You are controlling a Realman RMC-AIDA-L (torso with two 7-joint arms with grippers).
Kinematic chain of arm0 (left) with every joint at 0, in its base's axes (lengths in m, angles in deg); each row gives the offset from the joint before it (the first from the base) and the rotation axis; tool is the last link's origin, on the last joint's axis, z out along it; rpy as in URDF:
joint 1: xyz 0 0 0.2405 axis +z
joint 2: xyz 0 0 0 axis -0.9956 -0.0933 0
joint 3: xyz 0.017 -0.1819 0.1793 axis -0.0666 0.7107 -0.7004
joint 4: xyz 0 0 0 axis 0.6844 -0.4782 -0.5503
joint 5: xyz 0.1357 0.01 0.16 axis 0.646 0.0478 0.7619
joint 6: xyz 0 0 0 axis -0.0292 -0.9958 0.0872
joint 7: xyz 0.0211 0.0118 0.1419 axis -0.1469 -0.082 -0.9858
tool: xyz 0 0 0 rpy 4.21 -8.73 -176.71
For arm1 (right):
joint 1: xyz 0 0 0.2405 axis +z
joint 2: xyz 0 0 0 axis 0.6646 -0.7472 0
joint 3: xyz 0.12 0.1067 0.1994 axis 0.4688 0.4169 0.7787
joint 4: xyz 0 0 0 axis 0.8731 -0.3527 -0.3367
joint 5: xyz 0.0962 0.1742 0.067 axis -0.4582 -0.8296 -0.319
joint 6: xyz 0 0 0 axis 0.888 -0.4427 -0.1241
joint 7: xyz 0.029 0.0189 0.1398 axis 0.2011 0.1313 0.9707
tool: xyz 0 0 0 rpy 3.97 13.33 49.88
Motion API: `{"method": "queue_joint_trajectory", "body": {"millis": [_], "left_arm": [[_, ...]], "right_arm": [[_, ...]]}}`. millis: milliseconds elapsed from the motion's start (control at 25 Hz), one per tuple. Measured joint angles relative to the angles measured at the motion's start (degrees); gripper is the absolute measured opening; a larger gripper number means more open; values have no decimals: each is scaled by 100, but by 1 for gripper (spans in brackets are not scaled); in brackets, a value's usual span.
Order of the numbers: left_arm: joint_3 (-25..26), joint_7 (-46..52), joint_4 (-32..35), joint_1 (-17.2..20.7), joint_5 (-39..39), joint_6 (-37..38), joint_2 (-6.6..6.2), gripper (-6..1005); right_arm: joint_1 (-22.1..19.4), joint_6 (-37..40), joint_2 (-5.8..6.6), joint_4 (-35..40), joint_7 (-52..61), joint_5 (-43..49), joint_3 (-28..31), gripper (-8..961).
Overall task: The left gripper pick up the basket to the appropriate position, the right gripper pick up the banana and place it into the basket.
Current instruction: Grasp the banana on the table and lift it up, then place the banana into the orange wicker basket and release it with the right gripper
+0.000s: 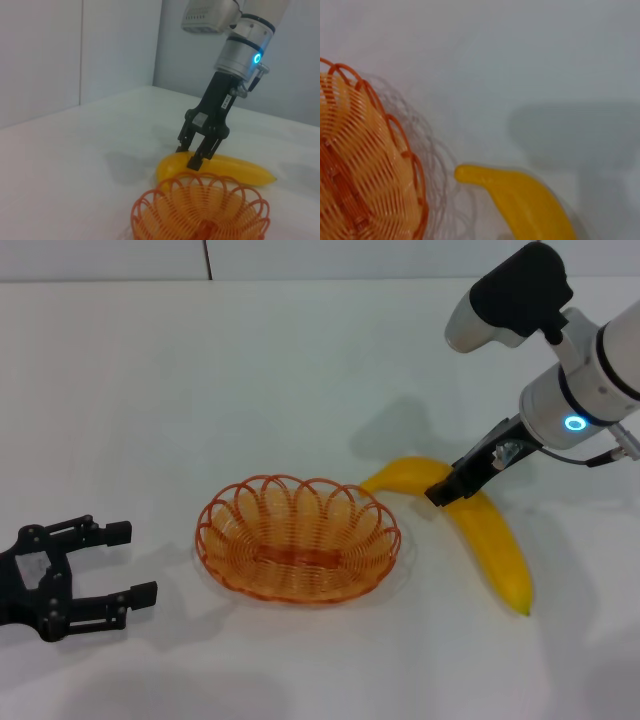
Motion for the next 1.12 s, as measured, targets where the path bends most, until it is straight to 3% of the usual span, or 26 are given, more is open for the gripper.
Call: {"method": "queue_joint_trajectory", "body": {"millis": [280,480,720,920,1120], "left_arm": [[0,18,5,37,0,0,0,842],[0,19,13,53,0,0,0,841],[0,25,24,75,4,0,-5,841],[1,28,33,95,99,0,-15,841],[10,36,35,109,233,1,-18,841]], "right_arm": [[9,44,18,188,7,0,85,506],[11,143,42,443,-28,33,460,509],[-39,627,60,1444,-48,30,821,512],[-252,1113,14,2749,-96,-336,452,515],[-423,1324,2,3423,-426,-1076,-259,518]]}}
